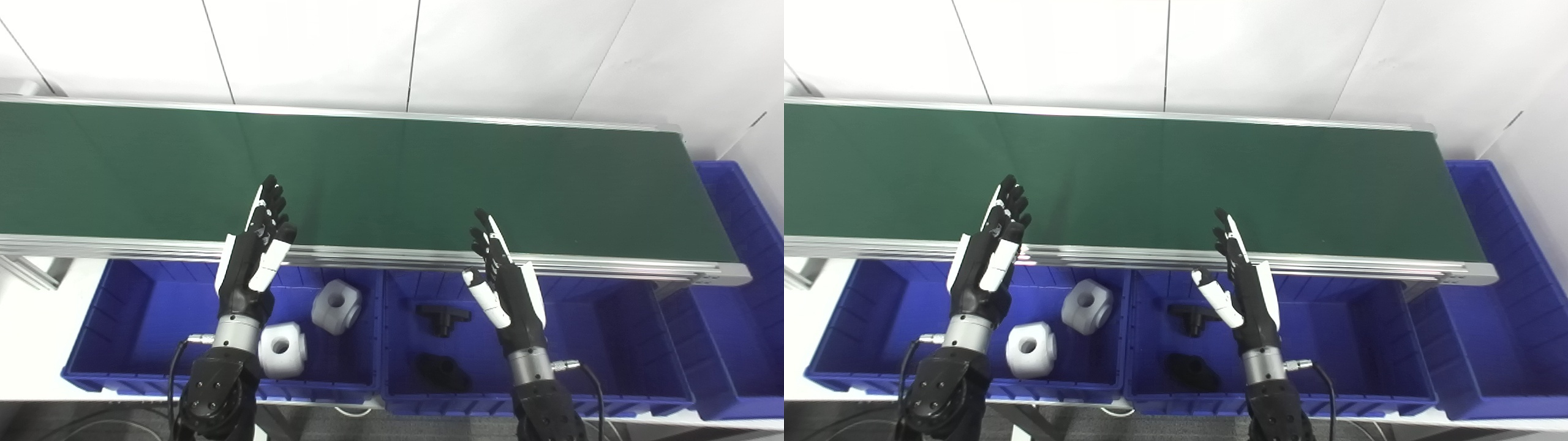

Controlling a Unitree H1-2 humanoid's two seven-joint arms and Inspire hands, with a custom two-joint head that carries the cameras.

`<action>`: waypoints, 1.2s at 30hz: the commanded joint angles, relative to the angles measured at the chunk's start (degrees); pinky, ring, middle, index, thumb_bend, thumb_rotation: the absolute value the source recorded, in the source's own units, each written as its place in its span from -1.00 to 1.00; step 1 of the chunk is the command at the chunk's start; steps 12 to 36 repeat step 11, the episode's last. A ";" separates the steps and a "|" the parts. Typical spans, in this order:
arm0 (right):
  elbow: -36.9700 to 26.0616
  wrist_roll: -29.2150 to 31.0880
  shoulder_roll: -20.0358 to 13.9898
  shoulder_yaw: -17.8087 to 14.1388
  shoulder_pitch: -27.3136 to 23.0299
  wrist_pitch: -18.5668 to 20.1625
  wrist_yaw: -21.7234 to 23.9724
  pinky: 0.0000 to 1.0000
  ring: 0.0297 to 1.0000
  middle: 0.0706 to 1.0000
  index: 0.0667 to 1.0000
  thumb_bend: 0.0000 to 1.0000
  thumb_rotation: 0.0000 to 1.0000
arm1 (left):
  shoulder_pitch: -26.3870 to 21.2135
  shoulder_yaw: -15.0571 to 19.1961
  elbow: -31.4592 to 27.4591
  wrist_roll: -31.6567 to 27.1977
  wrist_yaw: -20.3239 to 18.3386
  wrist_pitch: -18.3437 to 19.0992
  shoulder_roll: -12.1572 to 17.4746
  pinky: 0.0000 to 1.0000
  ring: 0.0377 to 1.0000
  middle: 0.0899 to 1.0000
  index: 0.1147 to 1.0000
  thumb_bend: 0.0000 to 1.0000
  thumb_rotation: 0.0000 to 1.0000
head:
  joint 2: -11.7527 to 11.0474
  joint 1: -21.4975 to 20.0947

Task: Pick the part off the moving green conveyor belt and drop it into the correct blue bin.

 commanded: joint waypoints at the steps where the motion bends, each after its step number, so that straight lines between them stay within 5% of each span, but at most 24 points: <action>1: -2.22 1.00 0.51 -0.33 -0.18 0.53 -0.21 0.91 0.91 1.00 0.95 0.59 0.74 | 0.19 -0.19 -1.07 3.00 1.07 -4.57 0.37 1.00 1.00 1.00 1.00 0.74 0.51 | -0.38 0.67; 4: -2.48 3.53 2.10 -2.72 0.76 3.13 -1.83 0.95 0.91 1.00 0.98 0.58 0.81 | 0.47 1.99 -1.42 5.11 3.39 -7.45 0.50 1.00 1.00 1.00 1.00 0.74 0.56 | -0.71 1.34; 11: -2.19 7.37 3.75 -9.81 -0.68 5.17 -6.12 1.00 0.99 1.00 1.00 0.49 0.97 | -1.73 11.70 -0.21 -1.82 7.75 -5.83 0.55 1.00 1.00 1.00 1.00 0.79 0.56 | -0.90 2.12; 36: -2.19 7.37 3.75 -9.81 -0.68 5.17 -6.12 1.00 0.99 1.00 1.00 0.49 0.97 | -1.73 11.70 -0.21 -1.82 7.75 -5.83 0.55 1.00 1.00 1.00 1.00 0.79 0.56 | -0.90 2.12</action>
